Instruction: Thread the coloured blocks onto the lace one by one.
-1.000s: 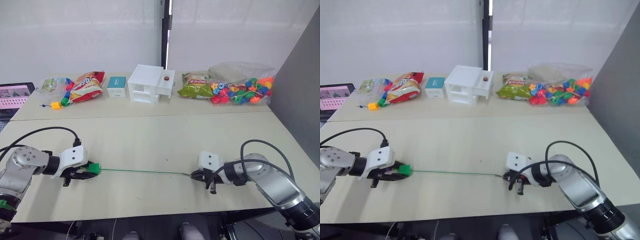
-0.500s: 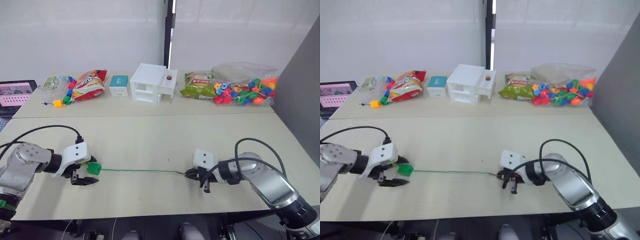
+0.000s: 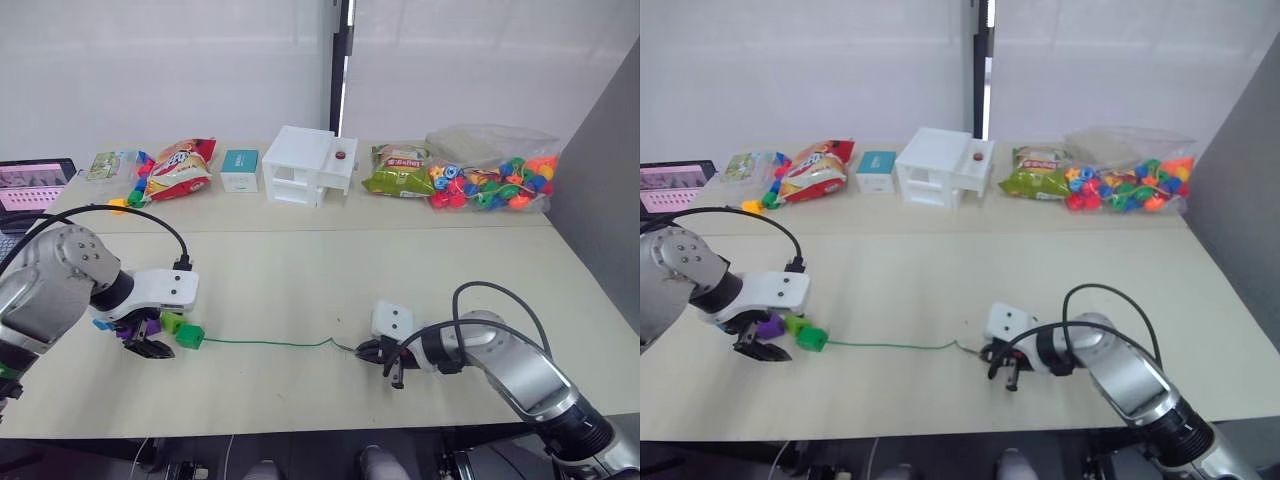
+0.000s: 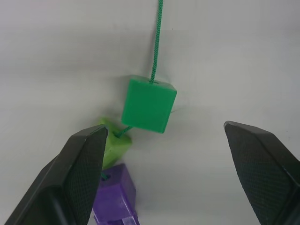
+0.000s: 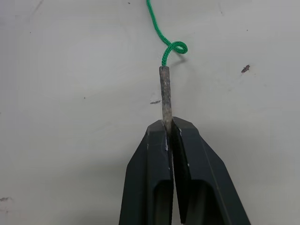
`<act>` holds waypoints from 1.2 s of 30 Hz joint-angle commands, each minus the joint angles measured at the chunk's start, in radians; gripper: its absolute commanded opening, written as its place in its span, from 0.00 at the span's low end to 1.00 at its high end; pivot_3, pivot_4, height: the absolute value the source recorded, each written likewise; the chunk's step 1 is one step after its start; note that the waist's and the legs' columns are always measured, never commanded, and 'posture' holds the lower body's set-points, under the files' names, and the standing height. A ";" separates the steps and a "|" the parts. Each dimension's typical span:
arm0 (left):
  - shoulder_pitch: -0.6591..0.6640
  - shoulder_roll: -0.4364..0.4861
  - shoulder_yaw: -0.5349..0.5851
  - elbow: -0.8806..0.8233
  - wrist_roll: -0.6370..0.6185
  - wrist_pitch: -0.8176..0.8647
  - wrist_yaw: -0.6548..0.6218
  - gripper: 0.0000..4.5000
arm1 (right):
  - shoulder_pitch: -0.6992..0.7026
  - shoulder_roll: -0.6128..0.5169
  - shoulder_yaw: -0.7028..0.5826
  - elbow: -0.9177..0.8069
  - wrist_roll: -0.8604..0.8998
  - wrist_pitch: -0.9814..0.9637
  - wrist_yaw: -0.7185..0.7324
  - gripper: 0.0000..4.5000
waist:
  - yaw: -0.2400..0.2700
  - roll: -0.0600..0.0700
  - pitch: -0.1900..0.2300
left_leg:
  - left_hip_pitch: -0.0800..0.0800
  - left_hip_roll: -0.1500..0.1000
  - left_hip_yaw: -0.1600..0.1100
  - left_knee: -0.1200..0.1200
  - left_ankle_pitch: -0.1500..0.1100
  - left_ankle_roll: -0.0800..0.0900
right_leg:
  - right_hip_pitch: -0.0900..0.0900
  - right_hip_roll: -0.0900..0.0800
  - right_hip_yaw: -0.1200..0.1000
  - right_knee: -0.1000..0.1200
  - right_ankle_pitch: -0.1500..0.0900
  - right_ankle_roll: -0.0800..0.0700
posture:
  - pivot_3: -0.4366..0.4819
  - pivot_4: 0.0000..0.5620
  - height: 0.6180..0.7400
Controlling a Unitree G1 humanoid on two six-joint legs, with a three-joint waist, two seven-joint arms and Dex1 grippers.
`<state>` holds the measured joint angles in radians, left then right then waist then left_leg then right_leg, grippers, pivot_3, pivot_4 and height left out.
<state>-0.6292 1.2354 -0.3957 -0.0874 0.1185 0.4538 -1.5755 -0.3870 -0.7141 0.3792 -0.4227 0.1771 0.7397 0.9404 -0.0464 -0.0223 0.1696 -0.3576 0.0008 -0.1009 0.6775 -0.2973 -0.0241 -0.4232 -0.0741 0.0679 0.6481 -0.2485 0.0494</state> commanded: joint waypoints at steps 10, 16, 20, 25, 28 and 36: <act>0.015 -0.127 -0.068 0.078 0.142 -0.079 0.048 0.93 | 0.022 -0.012 -0.030 -0.092 0.021 0.058 -0.037 0.00 | 0.003 0.000 0.000 | 0.000 -0.001 0.000 0.001 0.000 0.000 | 0.000 -0.001 0.000 0.001 0.000 0.000 | 0.48 0.27 1.00; 0.054 -0.147 -0.067 0.077 0.174 -0.092 0.059 0.59 | 0.030 -0.023 -0.036 -0.111 0.029 0.072 -0.035 0.00 | 0.004 0.001 -0.001 | 0.002 -0.001 0.000 0.001 0.000 0.000 | 0.002 -0.001 0.000 0.001 0.000 0.000 | 0.48 0.27 1.00; 0.074 -0.155 -0.056 0.061 0.178 -0.080 0.057 0.29 | 0.034 -0.038 -0.037 -0.117 0.038 0.075 -0.034 0.00 | 0.003 0.003 -0.002 | 0.003 -0.001 0.000 0.001 0.000 0.000 | 0.002 -0.001 0.000 0.001 0.000 0.000 | 0.48 0.27 1.00; 0.100 -0.155 -0.034 0.099 0.194 -0.102 0.082 0.26 | 0.072 -0.109 -0.080 -0.067 0.024 0.040 -0.028 0.00 | 0.003 0.006 -0.004 | 0.003 -0.001 0.000 0.001 0.000 0.000 | 0.003 -0.001 0.000 0.001 0.000 0.000 | 0.48 0.27 1.00; 0.119 -0.131 0.002 0.169 0.197 -0.117 0.111 0.26 | 0.139 -0.189 -0.149 0.000 0.008 -0.011 -0.025 0.00 | 0.004 0.007 -0.004 | 0.003 -0.001 0.000 0.001 0.000 0.000 | 0.004 -0.001 0.000 0.001 0.000 0.000 | 0.48 0.27 1.00; 0.138 -0.098 0.080 0.349 0.188 -0.178 0.182 0.26 | 0.217 -0.252 -0.229 0.068 0.006 -0.086 -0.023 0.00 | -0.010 0.013 -0.008 | 0.010 0.001 0.001 -0.001 0.001 0.004 | 0.009 0.001 0.001 0.001 -0.002 0.000 | 0.48 0.27 1.00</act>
<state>-0.5213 1.1096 -0.3123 0.1792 0.2722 0.2629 -1.4290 -0.1837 -0.9393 0.1690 -0.3796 0.2089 0.6538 0.9177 -0.0564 -0.0095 0.1617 -0.3458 0.0019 -0.1001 0.6762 -0.2962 -0.0201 -0.4114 -0.0724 0.0686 0.6491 -0.2509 0.0494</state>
